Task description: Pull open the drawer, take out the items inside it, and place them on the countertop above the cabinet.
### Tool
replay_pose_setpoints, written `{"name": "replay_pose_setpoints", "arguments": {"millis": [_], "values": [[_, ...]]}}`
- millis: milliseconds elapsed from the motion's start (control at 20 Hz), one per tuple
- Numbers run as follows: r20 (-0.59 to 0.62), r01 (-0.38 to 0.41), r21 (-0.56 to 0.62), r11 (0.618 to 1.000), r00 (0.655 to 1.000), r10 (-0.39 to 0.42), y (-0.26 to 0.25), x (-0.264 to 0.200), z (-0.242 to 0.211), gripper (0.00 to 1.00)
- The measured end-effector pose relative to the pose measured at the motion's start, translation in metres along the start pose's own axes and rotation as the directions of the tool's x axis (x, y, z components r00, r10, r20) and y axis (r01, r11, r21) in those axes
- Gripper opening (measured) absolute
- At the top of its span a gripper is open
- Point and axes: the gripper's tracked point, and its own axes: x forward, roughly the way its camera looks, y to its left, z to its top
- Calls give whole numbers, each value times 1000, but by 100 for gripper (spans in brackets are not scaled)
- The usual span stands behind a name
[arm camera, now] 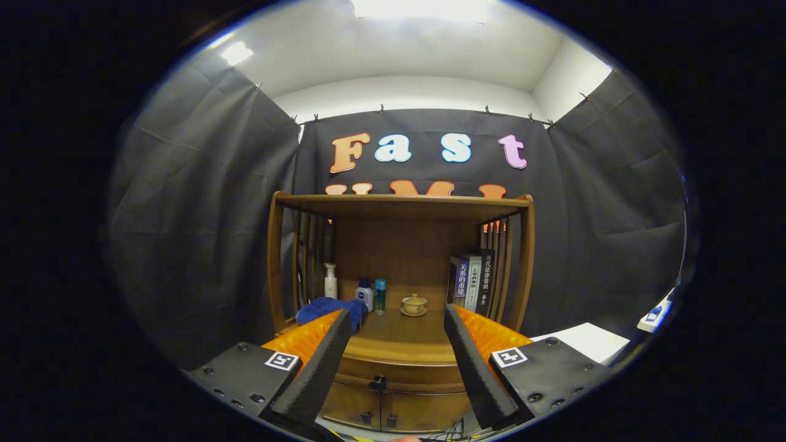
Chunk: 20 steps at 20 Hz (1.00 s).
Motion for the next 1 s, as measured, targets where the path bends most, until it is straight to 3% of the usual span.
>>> {"name": "replay_pose_setpoints", "arguments": {"millis": [350, 700, 1000], "values": [[61, 2, 5, 1000, 998, -2, 17, 59, -30, 98], [-67, 13, 145, 989, 998, -3, 25, 108, -130, 98], [-188, 36, 106, 994, 982, -16, 27, 133, -226, 98]]}}
